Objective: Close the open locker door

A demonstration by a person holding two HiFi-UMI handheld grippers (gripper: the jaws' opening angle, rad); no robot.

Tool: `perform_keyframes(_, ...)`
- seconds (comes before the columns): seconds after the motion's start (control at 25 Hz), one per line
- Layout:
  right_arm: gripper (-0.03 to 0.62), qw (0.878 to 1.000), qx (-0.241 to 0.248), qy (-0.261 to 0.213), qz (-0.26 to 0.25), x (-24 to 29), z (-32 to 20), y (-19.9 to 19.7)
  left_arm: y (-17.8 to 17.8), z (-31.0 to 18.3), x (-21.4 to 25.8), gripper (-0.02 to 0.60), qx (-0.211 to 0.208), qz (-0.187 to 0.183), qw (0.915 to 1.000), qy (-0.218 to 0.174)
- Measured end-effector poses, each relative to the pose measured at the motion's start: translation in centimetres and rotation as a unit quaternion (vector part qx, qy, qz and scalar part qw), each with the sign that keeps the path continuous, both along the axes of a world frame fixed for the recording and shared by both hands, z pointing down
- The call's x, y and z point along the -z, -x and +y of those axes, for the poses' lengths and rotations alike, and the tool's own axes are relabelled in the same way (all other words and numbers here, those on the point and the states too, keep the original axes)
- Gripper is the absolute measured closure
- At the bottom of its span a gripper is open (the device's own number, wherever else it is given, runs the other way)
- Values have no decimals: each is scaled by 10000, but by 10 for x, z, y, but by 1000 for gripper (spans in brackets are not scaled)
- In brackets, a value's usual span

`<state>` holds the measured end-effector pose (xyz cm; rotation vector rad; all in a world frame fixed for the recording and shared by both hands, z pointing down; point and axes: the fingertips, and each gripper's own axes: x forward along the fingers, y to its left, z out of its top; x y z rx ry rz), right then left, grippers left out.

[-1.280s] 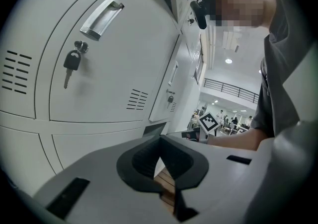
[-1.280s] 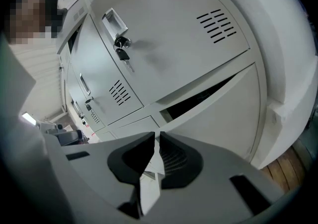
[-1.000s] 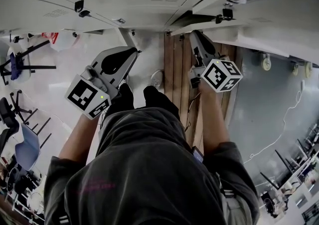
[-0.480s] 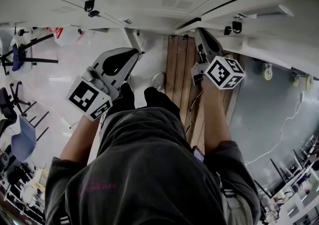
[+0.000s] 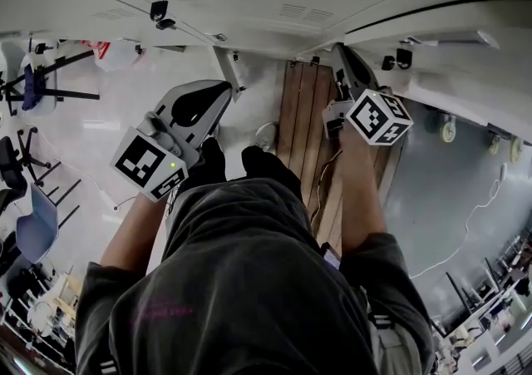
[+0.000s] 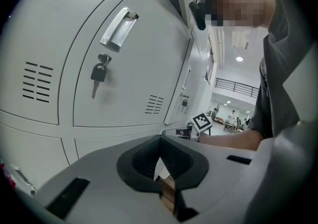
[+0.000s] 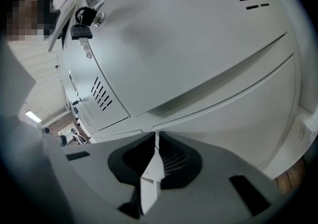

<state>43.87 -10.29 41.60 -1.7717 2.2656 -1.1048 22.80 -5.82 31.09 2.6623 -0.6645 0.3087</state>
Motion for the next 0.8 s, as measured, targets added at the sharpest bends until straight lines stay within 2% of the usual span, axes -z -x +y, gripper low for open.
perform_keyframes(0.48, 559, 10000, 31, -27, 5, 1, -7, -3, 7, 0, 0, 574, 175, -33, 9998, 22)
perform_keyframes(0.8, 559, 9996, 269, -8, 2, -2, 4, 9, 14, 8, -14, 574, 353, -96, 9993, 106)
